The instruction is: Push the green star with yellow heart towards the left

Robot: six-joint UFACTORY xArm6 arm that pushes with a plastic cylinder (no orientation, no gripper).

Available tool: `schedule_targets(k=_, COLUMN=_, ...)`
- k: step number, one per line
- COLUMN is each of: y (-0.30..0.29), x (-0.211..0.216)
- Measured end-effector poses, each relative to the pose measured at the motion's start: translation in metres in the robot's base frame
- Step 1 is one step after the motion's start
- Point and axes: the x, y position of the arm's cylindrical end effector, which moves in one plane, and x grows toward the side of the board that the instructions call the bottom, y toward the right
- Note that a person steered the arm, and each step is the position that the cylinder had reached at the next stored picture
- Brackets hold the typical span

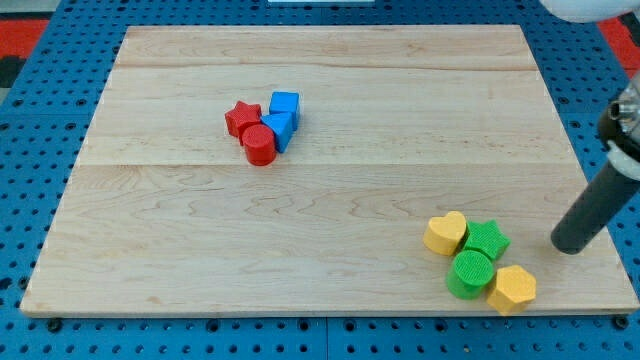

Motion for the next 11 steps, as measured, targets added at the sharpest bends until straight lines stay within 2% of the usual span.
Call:
schedule_targets(k=4, y=-0.011, x=0.000)
schedule_targets(k=7, y=-0.095, x=0.001)
schedule_targets(k=10, y=-0.247, x=-0.044)
schedule_targets(k=11, y=-0.214, x=-0.006)
